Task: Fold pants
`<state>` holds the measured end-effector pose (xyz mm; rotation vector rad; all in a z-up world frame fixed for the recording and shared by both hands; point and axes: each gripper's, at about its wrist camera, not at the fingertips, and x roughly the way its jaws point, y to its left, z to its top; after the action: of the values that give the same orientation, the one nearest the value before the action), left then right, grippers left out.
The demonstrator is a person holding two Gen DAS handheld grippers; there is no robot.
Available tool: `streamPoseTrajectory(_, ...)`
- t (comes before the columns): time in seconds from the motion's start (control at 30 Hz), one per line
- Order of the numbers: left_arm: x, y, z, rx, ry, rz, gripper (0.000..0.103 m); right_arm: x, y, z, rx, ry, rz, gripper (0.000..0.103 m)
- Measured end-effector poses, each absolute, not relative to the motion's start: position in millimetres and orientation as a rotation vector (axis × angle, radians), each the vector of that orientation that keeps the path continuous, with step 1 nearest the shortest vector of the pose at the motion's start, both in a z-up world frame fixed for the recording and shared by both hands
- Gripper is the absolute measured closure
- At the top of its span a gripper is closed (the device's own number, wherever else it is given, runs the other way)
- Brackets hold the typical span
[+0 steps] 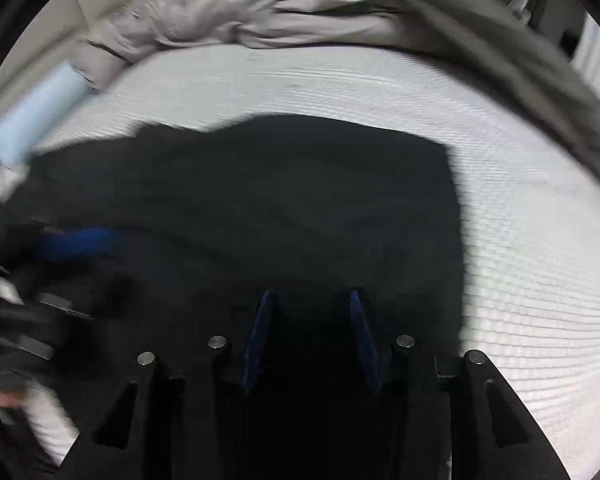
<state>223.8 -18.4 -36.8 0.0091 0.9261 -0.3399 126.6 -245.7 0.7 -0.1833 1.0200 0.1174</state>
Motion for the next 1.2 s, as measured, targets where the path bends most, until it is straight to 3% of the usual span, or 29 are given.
streamPoseTrajectory(0.13,198.6,-10.4,-26.5,0.017,0.876,-0.315,0.059,103.7,-270.5,19.4,-0.127,0.953,0.076,0.063)
streamPoseTrajectory(0.27,194.7,-28.5,-36.5,0.022,0.885,-0.375,0.059,80.8,-236.1,26.2,-0.084,0.922,0.295,0.063)
streamPoseTrajectory(0.4,190.7,-41.3,-53.0,0.157,0.918,-0.369,0.058,70.7,-221.7,0.1,-0.226,0.98,0.309,0.063)
streamPoseTrajectory(0.57,164.1,1.5,-39.2,0.128,0.918,-0.377,0.058,61.2,-282.9,7.8,-0.284,0.943,0.083,0.06)
streamPoseTrajectory(0.67,146.6,47.2,-22.9,0.041,0.884,-0.288,0.042,43.9,-334.0,20.7,-0.069,0.916,0.132,0.059)
streamPoseTrajectory(0.73,131.6,91.0,-11.8,-0.059,0.839,-0.17,0.024,44.6,-354.3,35.1,0.061,0.86,0.126,0.057)
streamPoseTrajectory(0.77,124.7,115.9,-7.8,-0.113,0.816,-0.099,0.022,43.7,-357.1,39.6,0.096,0.837,0.136,0.056)
streamPoseTrajectory(0.83,116.9,155.3,-4.3,-0.189,0.802,0.013,0.022,41.5,-366.3,48.2,0.17,0.803,0.17,0.049)
streamPoseTrajectory(0.87,114.0,176.8,-5.0,-0.234,0.802,0.084,0.022,44.6,-363.2,49.2,0.188,0.8,0.177,0.04)
streamPoseTrajectory(0.9,111.8,204.7,-8.3,-0.302,0.811,0.164,0.022,46.3,-359.2,48.5,0.196,0.798,0.181,0.036)
streamPoseTrajectory(1.13,112.8,301.6,-56.3,-0.725,0.898,0.249,0.026,54.6,-343.1,50.0,0.147,0.81,0.199,0.036)
streamPoseTrajectory(1.17,115.8,306.2,-59.7,-0.745,0.878,0.241,0.028,56.4,-342.4,43.4,0.139,0.814,0.201,0.036)
streamPoseTrajectory(1.2,119.8,310.6,-62.0,-0.757,0.856,0.249,0.04,60.3,-340.4,35.3,0.129,0.818,0.196,0.036)
